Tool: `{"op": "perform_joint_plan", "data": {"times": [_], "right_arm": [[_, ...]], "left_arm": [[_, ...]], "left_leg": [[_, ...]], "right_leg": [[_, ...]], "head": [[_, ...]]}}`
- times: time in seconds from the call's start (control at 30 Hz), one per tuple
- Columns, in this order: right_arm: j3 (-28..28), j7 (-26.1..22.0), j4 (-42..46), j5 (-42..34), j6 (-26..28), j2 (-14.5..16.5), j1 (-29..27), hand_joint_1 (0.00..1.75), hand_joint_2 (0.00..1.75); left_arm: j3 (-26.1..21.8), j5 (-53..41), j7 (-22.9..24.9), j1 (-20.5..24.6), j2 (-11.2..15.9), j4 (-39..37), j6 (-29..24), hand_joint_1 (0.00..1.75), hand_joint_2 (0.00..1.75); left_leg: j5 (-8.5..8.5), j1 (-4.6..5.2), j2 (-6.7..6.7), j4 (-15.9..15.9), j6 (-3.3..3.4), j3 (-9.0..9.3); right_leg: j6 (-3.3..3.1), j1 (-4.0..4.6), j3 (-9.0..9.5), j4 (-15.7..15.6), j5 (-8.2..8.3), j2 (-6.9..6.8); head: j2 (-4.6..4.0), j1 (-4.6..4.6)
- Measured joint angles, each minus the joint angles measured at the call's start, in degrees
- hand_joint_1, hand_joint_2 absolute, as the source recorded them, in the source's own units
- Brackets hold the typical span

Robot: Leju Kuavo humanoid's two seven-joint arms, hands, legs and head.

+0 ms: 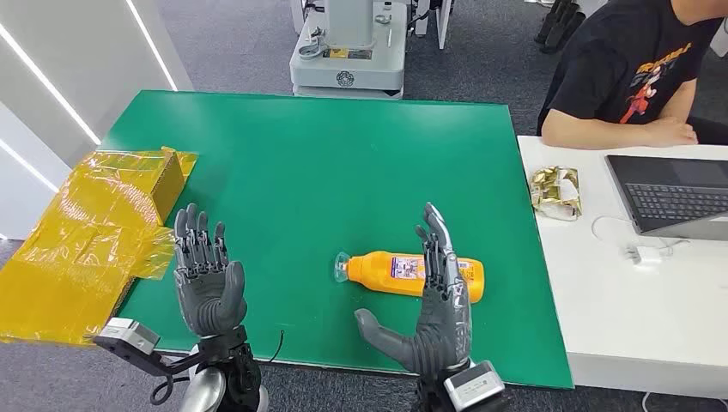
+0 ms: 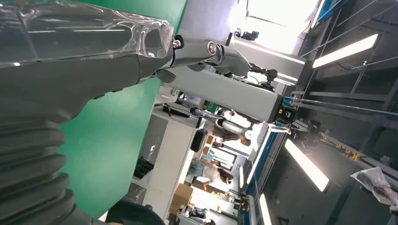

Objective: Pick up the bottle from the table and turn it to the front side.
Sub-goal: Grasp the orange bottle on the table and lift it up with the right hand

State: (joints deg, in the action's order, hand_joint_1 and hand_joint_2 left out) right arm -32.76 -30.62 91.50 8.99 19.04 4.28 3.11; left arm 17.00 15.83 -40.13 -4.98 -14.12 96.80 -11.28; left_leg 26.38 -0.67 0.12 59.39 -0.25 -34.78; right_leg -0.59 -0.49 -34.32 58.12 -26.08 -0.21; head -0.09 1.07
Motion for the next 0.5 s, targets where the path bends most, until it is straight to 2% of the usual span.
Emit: {"op": "perform_joint_plan", "data": {"times": [0.23,0.5], "right_arm": [[-0.37,-0.02,-0.66,0.16,0.03,0.00,0.64,0.00,1.75],[-0.52,7.77,-1.56,8.76,-2.35,-0.44,1.97,0.00,1.75]], "left_arm": [[-0.08,-0.02,0.00,-0.07,0.00,0.00,0.02,0.00,1.75],[-0.25,-0.18,0.00,-0.20,0.02,0.00,0.59,0.00,1.75]], "left_leg": [[0.00,0.00,0.00,0.00,0.00,0.00],[0.00,0.00,-0.01,0.00,0.00,0.01]], "right_leg": [[0.00,0.00,0.00,0.00,0.00,0.00],[0.00,0.00,0.00,0.00,0.00,-0.02]], "head": [[0.00,0.00],[0.00,0.00]]}}
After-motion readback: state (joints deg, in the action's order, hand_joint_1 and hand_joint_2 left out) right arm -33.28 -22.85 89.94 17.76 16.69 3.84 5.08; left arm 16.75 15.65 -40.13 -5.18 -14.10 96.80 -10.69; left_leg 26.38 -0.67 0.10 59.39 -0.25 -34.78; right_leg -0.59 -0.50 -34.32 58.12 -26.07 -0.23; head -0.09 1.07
